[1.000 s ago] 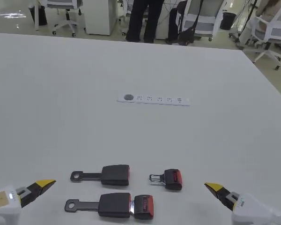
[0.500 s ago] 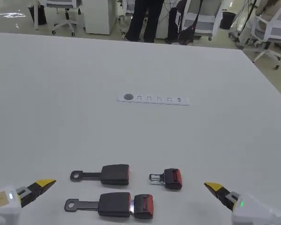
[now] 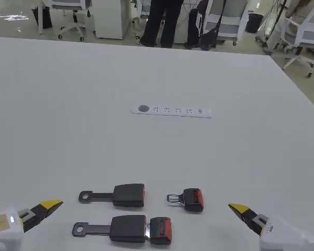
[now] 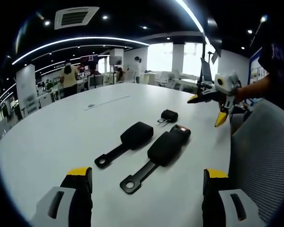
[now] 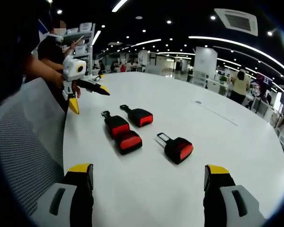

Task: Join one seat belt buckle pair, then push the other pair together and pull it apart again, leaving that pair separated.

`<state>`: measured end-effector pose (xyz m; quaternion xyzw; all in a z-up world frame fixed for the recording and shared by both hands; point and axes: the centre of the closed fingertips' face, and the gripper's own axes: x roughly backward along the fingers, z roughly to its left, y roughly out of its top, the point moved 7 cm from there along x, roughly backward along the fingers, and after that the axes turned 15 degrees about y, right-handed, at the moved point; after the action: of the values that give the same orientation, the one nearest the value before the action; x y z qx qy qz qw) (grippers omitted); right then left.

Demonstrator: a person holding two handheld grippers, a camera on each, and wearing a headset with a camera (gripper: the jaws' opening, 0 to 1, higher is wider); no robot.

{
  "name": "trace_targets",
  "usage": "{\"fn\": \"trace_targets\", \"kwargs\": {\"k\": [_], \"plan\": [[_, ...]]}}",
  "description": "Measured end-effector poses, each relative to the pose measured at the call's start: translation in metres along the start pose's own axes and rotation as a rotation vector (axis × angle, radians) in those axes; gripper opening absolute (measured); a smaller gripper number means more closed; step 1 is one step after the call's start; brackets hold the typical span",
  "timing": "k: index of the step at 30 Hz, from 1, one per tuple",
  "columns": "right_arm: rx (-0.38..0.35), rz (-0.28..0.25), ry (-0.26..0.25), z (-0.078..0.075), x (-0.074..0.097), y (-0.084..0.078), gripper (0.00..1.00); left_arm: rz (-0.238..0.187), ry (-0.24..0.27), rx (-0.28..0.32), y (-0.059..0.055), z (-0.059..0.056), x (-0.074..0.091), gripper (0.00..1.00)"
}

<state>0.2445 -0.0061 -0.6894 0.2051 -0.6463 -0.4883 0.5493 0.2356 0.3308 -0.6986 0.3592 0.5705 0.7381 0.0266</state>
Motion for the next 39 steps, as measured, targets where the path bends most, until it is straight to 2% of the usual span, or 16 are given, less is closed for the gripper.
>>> {"fn": "trace_targets", "kwargs": {"k": [26,36,39], "plan": [[0.016,-0.012,-0.006,-0.0063,0.0032,-0.0036,0.99,0.0,-0.005,-0.004,0.0065,-0.0067,0.0019,0.99],[0.018,-0.011,-0.004,-0.0052,0.0028,-0.0032,0.99,-0.001,-0.003,-0.007,0.0065,-0.0063,0.0028,0.99],[0.017,-0.009,-0.003,-0.0045,0.003,-0.0031,0.99,0.001,-0.005,-0.008,0.0088,-0.0092,0.003,0.99]]}}
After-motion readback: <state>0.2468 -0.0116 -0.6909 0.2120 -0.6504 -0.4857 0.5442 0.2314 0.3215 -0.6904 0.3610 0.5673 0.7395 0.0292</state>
